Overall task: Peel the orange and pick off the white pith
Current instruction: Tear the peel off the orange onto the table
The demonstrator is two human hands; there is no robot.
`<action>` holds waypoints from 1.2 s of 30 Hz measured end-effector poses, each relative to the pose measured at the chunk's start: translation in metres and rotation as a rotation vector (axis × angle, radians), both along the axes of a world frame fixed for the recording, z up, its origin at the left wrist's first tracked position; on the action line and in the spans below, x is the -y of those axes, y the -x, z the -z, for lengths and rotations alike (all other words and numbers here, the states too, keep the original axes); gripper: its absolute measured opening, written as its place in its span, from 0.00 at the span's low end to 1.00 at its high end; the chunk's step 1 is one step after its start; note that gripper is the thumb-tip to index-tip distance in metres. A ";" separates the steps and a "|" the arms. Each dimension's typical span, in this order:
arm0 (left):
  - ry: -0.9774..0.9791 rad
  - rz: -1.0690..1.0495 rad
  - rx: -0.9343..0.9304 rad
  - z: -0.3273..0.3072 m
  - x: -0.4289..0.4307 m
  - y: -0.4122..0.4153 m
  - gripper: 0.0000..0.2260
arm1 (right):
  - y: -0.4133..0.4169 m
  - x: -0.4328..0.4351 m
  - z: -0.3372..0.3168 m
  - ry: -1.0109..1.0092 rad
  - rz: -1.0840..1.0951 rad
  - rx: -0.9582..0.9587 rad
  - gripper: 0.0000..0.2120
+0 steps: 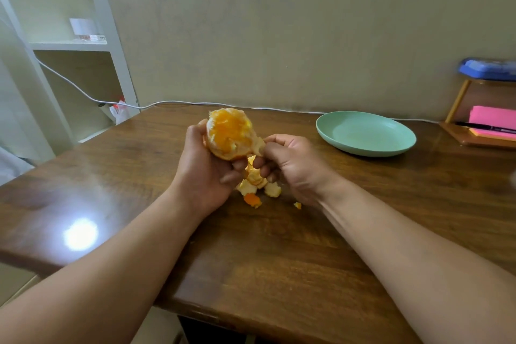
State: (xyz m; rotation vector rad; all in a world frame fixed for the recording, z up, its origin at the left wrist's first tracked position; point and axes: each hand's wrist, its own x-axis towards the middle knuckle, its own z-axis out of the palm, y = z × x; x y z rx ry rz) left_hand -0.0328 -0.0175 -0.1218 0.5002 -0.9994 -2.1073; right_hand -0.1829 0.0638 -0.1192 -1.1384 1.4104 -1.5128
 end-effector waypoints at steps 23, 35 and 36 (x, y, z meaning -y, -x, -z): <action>-0.144 0.153 -0.084 0.009 0.018 -0.008 0.23 | 0.004 -0.014 0.001 0.150 0.137 -0.572 0.07; -0.078 0.195 0.022 0.005 0.015 -0.006 0.23 | -0.006 -0.020 -0.007 -0.029 -0.060 -0.493 0.15; -0.064 0.186 0.036 0.005 0.014 -0.005 0.23 | -0.006 -0.021 -0.008 -0.042 -0.068 -0.530 0.14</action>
